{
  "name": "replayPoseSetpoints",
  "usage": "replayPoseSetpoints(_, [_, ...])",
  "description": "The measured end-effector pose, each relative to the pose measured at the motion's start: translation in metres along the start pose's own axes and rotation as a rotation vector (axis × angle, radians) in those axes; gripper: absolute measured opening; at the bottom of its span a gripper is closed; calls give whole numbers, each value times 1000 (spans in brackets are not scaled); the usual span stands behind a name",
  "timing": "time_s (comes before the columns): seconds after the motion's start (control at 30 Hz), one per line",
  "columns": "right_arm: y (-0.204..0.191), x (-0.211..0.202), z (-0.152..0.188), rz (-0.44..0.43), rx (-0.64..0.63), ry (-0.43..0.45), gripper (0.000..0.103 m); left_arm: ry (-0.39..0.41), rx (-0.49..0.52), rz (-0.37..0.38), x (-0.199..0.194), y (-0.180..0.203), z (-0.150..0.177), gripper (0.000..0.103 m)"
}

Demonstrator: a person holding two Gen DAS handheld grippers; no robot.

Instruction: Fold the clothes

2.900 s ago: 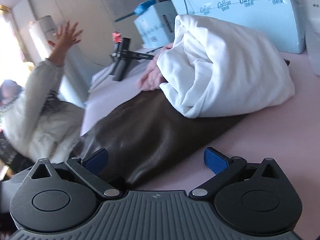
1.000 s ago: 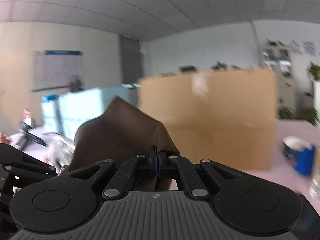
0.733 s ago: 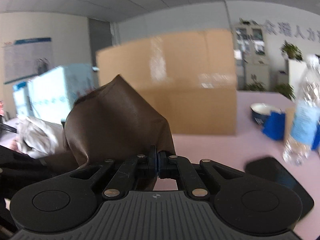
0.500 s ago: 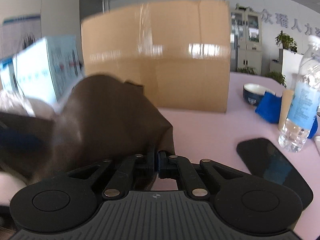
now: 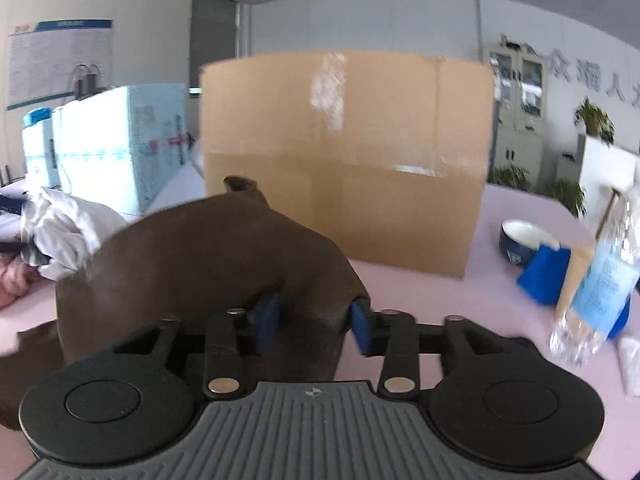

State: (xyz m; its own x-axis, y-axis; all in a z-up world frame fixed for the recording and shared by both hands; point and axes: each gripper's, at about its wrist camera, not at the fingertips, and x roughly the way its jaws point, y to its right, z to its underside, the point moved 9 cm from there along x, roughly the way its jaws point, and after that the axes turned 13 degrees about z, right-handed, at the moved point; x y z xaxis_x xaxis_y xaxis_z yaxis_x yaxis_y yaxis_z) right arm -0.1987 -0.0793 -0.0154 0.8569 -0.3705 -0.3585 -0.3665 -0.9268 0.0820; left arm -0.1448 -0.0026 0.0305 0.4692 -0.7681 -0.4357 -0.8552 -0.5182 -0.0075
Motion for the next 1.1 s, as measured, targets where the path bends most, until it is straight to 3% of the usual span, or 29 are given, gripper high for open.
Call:
replayPoseSetpoints(0.07, [4,-10,-15,68,-3,82,97,-61,-8,25,21,-4,25,103])
replayPoseSetpoints(0.17, [4,-22,-32,132,-79,165,97,-195,-72,58,61,-16,66,103])
replayPoseSetpoints(0.27, [-7,-24,-38,94,-126,168,97,-262,-134,72,84,-21,71,103])
replayPoseSetpoints(0.43, [-58,-3,-22,25,-250,72,97,-250,-199,72,78,-30,76,103])
replayPoseSetpoints(0.57, [-87,18,19,68,-466,-119,94,-230,-159,47,69,-25,80,103])
replayPoseSetpoints(0.63, [-87,18,31,107,-523,-138,94,-223,-143,46,66,-25,82,103])
replayPoseSetpoints(0.67, [-85,17,34,117,-529,-144,89,-225,-146,48,68,-27,82,103])
replayPoseSetpoints(0.7, [-81,16,34,120,-517,-150,70,-228,-151,50,71,-30,81,103])
replayPoseSetpoints(0.8, [-69,15,31,145,-464,-177,30,-227,-134,30,71,-37,77,103])
replayPoseSetpoints(0.9, [-64,14,32,167,-457,-161,18,-206,-78,-12,79,-36,66,103])
replayPoseSetpoints(1.1, [-66,13,37,177,-469,-138,13,-184,-58,-108,70,-43,65,103])
